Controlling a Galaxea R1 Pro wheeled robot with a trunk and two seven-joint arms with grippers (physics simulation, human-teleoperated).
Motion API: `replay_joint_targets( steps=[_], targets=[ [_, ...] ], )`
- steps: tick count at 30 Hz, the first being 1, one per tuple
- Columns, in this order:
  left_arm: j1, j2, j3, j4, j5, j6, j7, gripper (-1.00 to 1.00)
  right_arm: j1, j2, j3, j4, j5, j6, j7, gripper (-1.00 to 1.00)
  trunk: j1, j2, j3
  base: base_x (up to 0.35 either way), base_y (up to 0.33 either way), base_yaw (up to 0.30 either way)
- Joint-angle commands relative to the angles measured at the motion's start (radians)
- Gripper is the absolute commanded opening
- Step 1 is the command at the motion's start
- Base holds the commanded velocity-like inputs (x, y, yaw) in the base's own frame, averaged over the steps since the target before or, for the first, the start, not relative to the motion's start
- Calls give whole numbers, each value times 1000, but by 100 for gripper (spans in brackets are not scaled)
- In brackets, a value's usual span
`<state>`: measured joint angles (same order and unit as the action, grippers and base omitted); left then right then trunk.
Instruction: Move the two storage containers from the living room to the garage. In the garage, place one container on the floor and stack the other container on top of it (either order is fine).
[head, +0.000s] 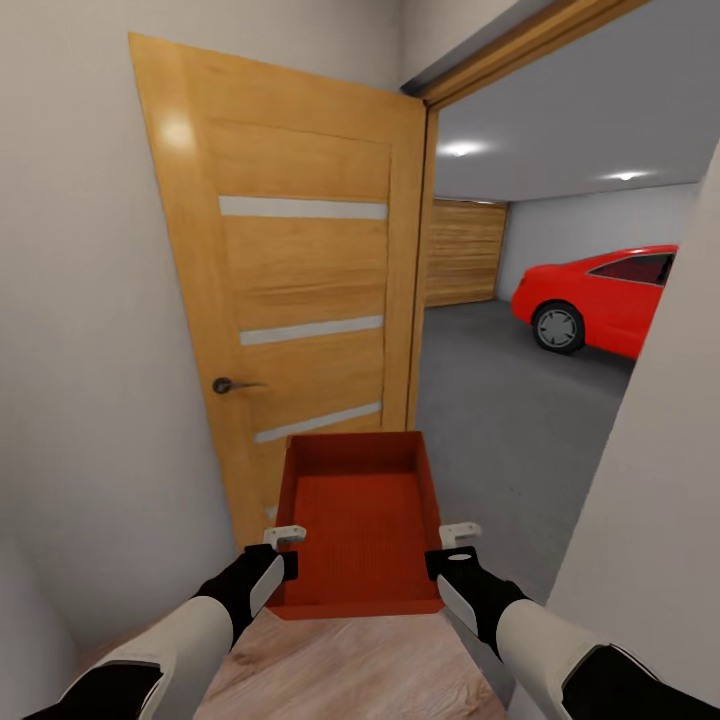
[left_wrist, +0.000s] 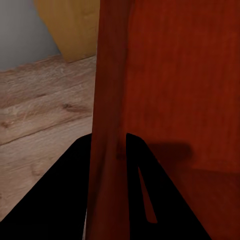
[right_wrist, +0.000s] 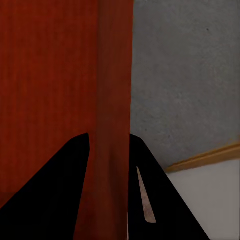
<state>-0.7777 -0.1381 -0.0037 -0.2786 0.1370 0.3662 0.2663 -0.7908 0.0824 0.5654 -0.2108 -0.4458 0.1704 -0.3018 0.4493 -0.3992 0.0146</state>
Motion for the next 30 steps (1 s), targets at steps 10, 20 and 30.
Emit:
replay_joint_targets(
  steps=[10, 20, 30],
  targets=[
    [0, 9, -8, -5, -33, 2, 11, -100, 0, -1, 13, 2, -17, 8, -10, -100, 1, -1, 0, 114, 171, -27],
    [0, 9, -7, -5, -33, 2, 11, -100, -1, 0, 13, 2, -17, 8, -10, -100, 1, -1, 4, 4, 5, -216],
    [0, 9, -7, -5, -33, 2, 11, -100, 0, 0, 13, 2, -17, 8, -10, -100, 1, -1, 9, 0, 0, -233]
  ],
)
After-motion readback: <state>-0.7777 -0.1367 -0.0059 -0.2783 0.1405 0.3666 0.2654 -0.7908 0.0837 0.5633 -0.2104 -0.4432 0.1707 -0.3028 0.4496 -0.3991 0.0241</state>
